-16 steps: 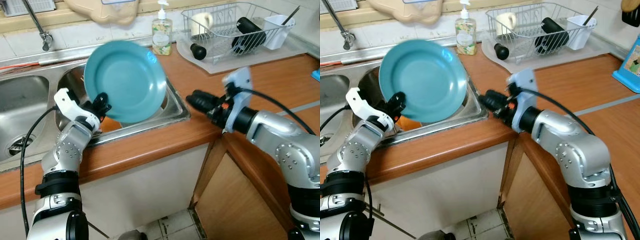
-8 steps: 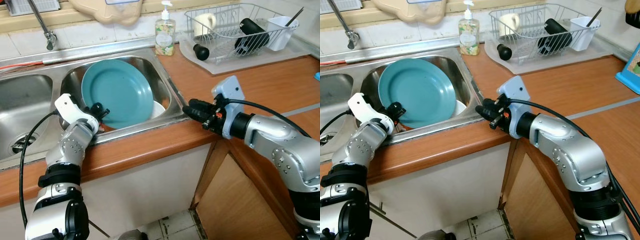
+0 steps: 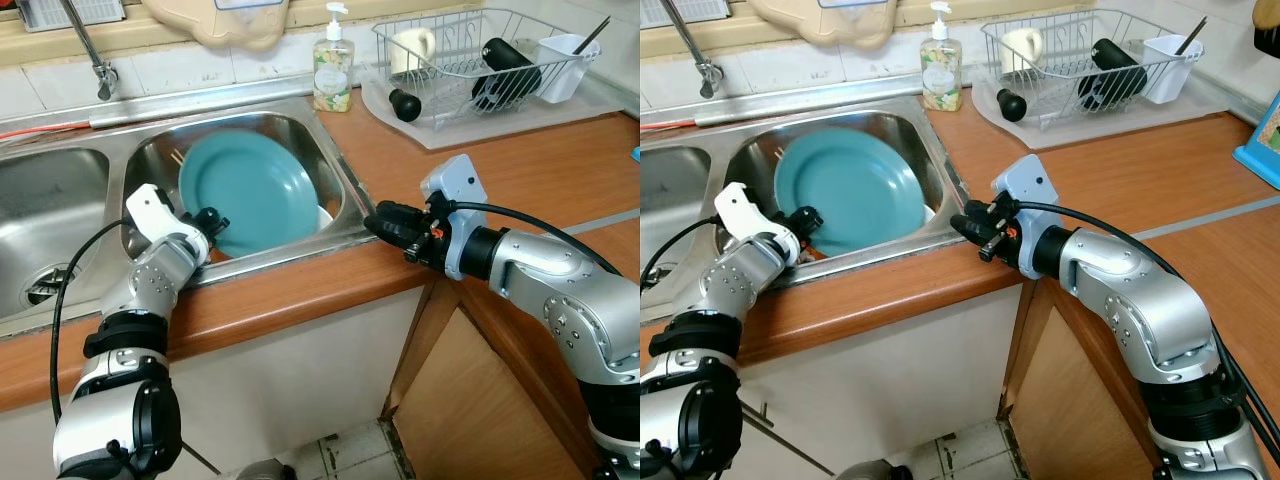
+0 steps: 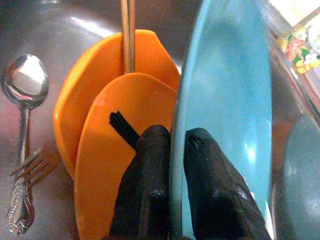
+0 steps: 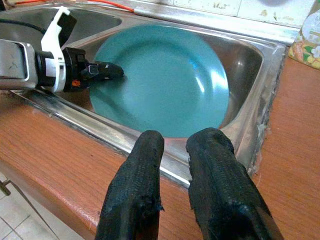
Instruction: Kitchen organization
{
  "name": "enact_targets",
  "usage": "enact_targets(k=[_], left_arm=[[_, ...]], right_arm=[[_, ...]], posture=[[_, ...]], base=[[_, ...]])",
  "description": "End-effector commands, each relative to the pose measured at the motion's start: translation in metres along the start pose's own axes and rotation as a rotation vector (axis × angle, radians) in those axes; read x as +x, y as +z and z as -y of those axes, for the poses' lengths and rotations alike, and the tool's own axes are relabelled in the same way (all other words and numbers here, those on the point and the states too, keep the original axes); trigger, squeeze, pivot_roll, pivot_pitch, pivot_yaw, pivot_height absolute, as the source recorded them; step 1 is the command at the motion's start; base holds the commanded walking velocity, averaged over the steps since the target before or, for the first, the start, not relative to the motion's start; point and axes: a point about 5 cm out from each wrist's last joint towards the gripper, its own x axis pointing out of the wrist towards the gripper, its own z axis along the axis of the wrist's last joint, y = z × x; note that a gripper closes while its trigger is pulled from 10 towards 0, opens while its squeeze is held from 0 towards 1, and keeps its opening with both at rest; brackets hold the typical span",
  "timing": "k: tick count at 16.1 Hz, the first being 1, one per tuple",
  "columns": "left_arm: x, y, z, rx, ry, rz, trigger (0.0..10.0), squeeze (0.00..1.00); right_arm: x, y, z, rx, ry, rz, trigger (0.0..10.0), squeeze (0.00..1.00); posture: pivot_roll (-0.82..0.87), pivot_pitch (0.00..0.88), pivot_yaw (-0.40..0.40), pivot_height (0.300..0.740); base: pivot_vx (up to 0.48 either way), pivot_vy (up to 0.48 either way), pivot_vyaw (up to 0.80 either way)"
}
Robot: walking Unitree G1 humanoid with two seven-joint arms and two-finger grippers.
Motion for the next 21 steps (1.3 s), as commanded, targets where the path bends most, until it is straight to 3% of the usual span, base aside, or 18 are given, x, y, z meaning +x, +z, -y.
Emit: enact_targets(k=[1, 5, 7, 8, 11, 12, 15, 18, 20, 21], left_arm=[[0.001, 0.004, 0.001, 0.042, 0.008, -0.009, 10.0, 1.0], [0.002, 0.004, 0.002, 0.098, 0.009, -0.025, 10.0, 1.0], [0.001, 0.009, -0.001, 0.192, 0.028, -0.002, 10.0, 1.0], [-0.002, 0.018, 0.0, 0.314, 0.023, 0.06, 10.0, 1.0], [-0.012, 0.039, 0.016, 0.53, -0.055, 0.237, 10.0, 1.0], [-0.022, 0.045, 0.024, 0.544, -0.13, 0.295, 10.0, 1.0], [-0.035, 0.047, 0.021, 0.629, -0.102, 0.359, 10.0, 1.0], [-0.05, 0.044, 0.021, 0.778, -0.05, 0.403, 10.0, 1.0], [-0.066, 0.028, 0.042, 0.792, -0.175, 0.392, 10.0, 0.96], [-0.069, 0.022, 0.045, 0.786, -0.19, 0.391, 10.0, 0.93]], right_arm=[[-0.001, 0.001, -0.001, -0.015, 0.005, -0.003, 10.0, 0.0], [-0.001, 0.0, -0.001, -0.01, -0.01, 0.0, 10.0, 0.0], [0.0, 0.0, 0.001, -0.013, -0.034, 0.013, 10.0, 0.0], [0.001, 0.0, 0.007, 0.007, -0.097, 0.027, 10.0, 1.0], [0.006, 0.003, 0.014, 0.053, -0.235, 0.094, 10.0, 1.0], [0.007, 0.004, 0.012, 0.07, -0.31, 0.148, 10.0, 1.0], [0.007, -0.001, 0.008, 0.106, -0.368, 0.188, 10.0, 1.0], [0.007, -0.002, 0.001, 0.108, -0.417, 0.273, 10.0, 1.0], [0.003, -0.009, -0.001, 0.132, -0.494, 0.302, 10.0, 1.0], [0.002, -0.013, 0.0, 0.14, -0.516, 0.288, 10.0, 1.0]], posture=[[-0.17, 0.0, 0.095, 0.74], [-0.17, 0.0, 0.101, 0.74], [-0.17, 0.0, 0.096, 0.74], [-0.17, 0.0, 0.092, 0.74], [-0.17, 0.0, 0.084, 0.74], [-0.17, 0.0, 0.085, 0.74], [-0.16, 0.0, 0.078, 0.74], [-0.16, 0.0, 0.072, 0.74], [-0.15, 0.0, 0.07, 0.74], [-0.15, 0.0, 0.07, 0.74]], base=[[0.0, 0.0, 0.0], [0.0, 0.0, 0.0], [0.0, 0.0, 0.0], [0.0, 0.0, 0.0], [0.0, 0.0, 0.0], [0.0, 0.0, 0.0], [0.0, 0.0, 0.48], [0.0, 0.0, 0.8], [0.0, 0.0, 0.8], [0.0, 0.0, 0.8]])
